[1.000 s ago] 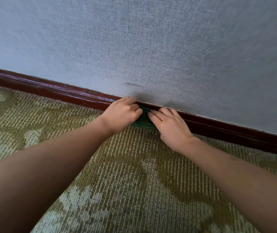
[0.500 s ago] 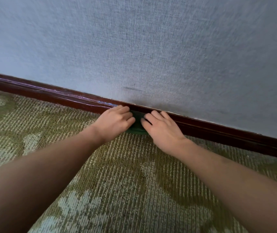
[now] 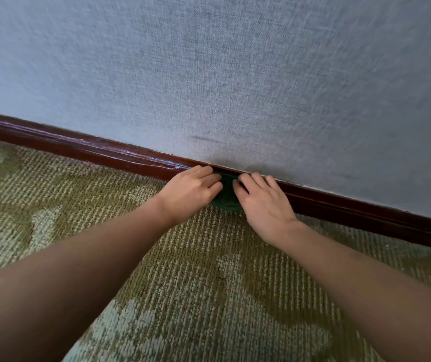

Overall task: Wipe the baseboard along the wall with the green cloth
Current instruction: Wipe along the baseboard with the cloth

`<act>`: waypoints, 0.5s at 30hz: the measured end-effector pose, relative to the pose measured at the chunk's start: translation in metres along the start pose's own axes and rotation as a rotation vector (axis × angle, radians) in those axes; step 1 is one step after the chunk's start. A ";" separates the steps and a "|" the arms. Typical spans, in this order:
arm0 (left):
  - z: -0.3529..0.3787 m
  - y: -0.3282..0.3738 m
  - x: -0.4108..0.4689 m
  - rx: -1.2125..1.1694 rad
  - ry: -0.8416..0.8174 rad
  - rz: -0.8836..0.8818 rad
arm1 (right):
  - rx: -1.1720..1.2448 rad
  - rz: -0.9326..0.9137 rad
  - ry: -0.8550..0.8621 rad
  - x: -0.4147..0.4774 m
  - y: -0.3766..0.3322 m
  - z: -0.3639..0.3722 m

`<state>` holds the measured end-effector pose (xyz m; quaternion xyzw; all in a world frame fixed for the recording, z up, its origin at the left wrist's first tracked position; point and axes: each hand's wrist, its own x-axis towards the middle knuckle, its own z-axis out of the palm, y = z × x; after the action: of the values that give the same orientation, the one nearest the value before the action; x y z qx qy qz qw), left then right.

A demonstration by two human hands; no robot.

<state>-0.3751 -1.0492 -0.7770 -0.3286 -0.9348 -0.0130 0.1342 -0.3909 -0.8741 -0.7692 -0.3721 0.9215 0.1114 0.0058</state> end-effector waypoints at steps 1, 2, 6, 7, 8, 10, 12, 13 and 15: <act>-0.001 0.000 -0.001 0.007 -0.005 -0.001 | 0.010 0.002 0.005 0.001 -0.001 -0.001; -0.002 -0.001 -0.002 0.016 -0.010 -0.005 | 0.021 0.003 0.015 0.004 -0.003 -0.002; -0.007 -0.011 -0.009 0.056 -0.020 -0.042 | 0.032 -0.022 0.028 0.016 -0.019 -0.006; -0.009 -0.014 -0.012 0.061 -0.028 -0.054 | 0.031 -0.035 0.028 0.019 -0.024 -0.007; -0.011 -0.016 -0.016 0.070 -0.040 -0.062 | 0.022 -0.053 0.035 0.021 -0.028 -0.009; -0.014 -0.017 -0.023 0.081 -0.069 -0.067 | -0.022 -0.116 0.061 0.021 -0.032 -0.010; -0.016 -0.013 -0.030 0.072 -0.105 -0.059 | -0.062 -0.170 0.064 0.016 -0.029 -0.008; -0.017 -0.010 -0.032 0.065 -0.120 -0.047 | -0.078 -0.182 0.058 0.011 -0.026 -0.007; -0.017 -0.003 -0.030 0.043 -0.123 -0.005 | -0.125 -0.181 0.060 0.001 -0.017 -0.005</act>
<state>-0.3505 -1.0718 -0.7685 -0.3233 -0.9422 0.0268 0.0836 -0.3790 -0.8877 -0.7682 -0.4566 0.8751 0.1565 -0.0351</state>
